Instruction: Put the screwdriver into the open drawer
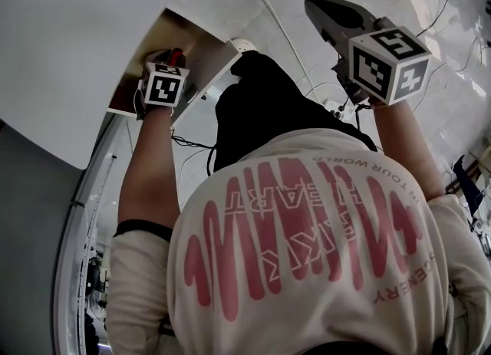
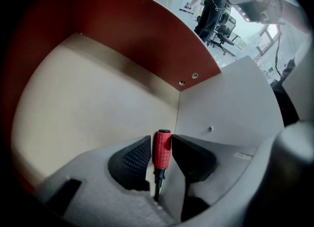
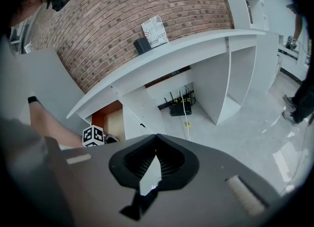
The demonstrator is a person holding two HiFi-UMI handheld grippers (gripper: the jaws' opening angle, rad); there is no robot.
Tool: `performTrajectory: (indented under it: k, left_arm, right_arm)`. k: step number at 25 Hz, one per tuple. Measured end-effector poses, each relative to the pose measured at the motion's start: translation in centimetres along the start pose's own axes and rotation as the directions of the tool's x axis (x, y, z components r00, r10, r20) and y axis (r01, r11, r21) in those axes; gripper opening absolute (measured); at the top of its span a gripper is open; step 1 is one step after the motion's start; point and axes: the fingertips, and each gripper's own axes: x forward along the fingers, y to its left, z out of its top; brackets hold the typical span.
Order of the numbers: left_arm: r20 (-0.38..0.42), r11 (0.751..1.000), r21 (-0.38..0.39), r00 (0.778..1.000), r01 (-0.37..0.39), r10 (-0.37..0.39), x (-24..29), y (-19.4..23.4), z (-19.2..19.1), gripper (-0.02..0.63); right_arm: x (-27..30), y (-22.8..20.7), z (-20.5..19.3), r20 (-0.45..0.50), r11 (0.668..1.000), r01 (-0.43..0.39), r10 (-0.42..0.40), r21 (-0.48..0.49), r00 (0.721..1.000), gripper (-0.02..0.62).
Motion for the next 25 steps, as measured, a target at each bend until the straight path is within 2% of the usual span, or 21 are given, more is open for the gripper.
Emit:
performTrajectory:
  k: [7, 13, 15, 19, 22, 25]
  left_arm:
    - [-0.025, 0.999, -0.002, 0.999, 0.035, -0.036, 0.3, -0.4, 0.5, 0.178]
    - [-0.011, 0.997, -0.06, 0.999, 0.041, -0.041, -0.4, -0.7, 0.0, 0.193]
    - [0.02, 0.998, -0.057, 0.999, 0.027, -0.025, -1.4, -1.2, 0.7, 0.182]
    - [0.113, 0.998, -0.059, 0.993, -0.031, 0.038, -4.0, -2.1, 2.3, 0.104]
    - [0.189, 0.988, -0.144, 0.978, -0.058, 0.085, -7.3, -2.0, 2.6, 0.082]
    - [0.282, 0.967, -0.248, 0.949, -0.067, 0.138, -11.0, -2.3, 2.9, 0.013]
  right_arm:
    - [0.3, -0.6, 0.6, -0.005, 1.0, -0.009, 0.009, -0.003, 1.0, 0.011]
    - [0.0, 0.7, 0.7, -0.004, 0.999, -0.025, 0.025, -0.028, 1.0, 0.011]
    - [-0.5, 1.1, 0.9, 0.004, 0.999, -0.032, 0.032, -0.038, 0.999, 0.011]
    - [-1.3, 2.5, 1.6, 0.023, 0.996, -0.063, 0.065, -0.064, 0.998, 0.011]
    - [-1.2, 5.2, 2.5, 0.028, 0.989, -0.106, 0.109, -0.101, 0.994, 0.011]
    - [-1.5, 8.3, 3.2, 0.028, 0.978, -0.148, 0.154, -0.147, 0.988, 0.011]
